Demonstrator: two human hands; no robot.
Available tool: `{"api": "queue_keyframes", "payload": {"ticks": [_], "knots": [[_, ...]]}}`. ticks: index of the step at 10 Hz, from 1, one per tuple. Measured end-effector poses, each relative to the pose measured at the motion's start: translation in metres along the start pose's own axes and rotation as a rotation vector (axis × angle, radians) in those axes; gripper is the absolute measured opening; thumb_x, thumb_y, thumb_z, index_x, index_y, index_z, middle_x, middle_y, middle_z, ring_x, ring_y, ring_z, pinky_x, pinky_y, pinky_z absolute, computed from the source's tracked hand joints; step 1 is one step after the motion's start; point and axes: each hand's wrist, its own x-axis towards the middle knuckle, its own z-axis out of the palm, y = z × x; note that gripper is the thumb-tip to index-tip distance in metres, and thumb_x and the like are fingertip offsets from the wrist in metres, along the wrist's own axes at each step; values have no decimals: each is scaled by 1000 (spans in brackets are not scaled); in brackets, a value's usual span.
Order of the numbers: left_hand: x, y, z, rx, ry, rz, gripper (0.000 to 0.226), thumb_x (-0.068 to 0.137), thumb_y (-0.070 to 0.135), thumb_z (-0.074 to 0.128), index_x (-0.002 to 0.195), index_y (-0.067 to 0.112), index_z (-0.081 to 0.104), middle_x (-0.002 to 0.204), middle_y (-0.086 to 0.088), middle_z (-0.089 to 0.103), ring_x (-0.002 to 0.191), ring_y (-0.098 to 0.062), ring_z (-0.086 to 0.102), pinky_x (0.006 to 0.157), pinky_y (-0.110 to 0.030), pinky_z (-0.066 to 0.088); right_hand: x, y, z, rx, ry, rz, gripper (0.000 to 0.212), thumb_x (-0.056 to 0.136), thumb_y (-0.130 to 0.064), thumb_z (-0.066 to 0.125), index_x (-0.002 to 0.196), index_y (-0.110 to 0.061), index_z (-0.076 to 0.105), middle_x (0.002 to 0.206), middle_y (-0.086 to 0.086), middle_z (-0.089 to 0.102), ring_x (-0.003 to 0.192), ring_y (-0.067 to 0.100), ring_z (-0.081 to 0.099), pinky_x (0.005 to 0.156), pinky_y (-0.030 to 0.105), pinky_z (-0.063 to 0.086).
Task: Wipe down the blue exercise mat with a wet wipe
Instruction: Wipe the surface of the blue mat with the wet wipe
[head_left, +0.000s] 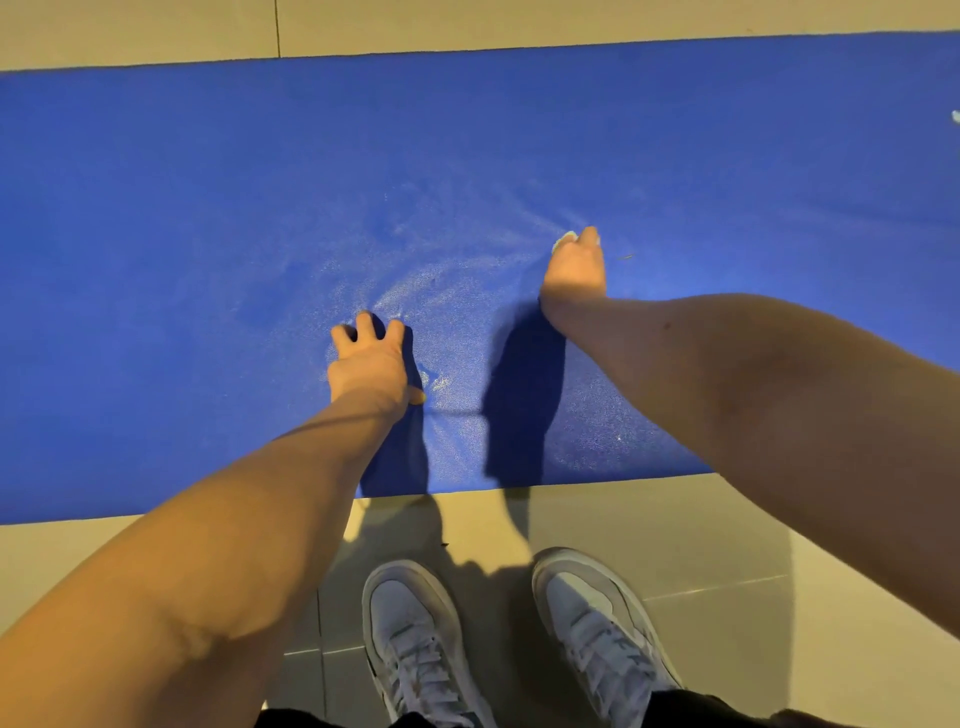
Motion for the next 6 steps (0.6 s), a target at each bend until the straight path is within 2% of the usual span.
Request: {"api": "queue_keyframes", "payload": {"ticks": [1,2,3,4,5,6], "knots": [[0,0,1,3,3,-7,94,75,47,85,148,29,29,153,-7,19,138,-38,19,61,-39,45,-22,-62,7,162,-101,-186,44,90,4,28,126,1,52,128,22,45,111,27,46,67,9,23],[0,0,1,8,12,-2,94,76,47,85,148,29,29,153,-7,19,139,-38,19,62,-39,46,-30,-82,6,98,-173,-264,31,95,1,45,124,3,53,129,25,44,115,33,48,67,20,27],[0,-1,2,8,14,-3,95,76,47,85,149,29,27,154,-8,17,139,-38,18,62,-39,47,-30,-85,15,30,-129,-524,33,96,-3,47,129,-1,53,132,23,45,118,35,47,87,36,37],[0,-1,2,9,9,0,94,76,47,85,149,29,27,154,-8,18,139,-39,19,61,-39,46,-5,-52,9,30,-53,-517,31,97,-8,46,126,-7,56,128,21,48,114,34,49,95,42,41],[1,-1,4,17,18,2,96,74,49,85,148,30,28,154,-7,18,139,-38,19,61,-39,46,11,1,-7,1,122,-204,9,94,-21,42,94,-17,50,98,7,49,89,29,45,85,44,41],[1,-1,3,27,22,2,97,73,51,85,148,30,27,154,-7,18,139,-38,20,61,-38,46,17,19,-14,89,98,7,6,93,-16,41,95,-21,39,96,2,36,87,25,31,80,37,31]]}}
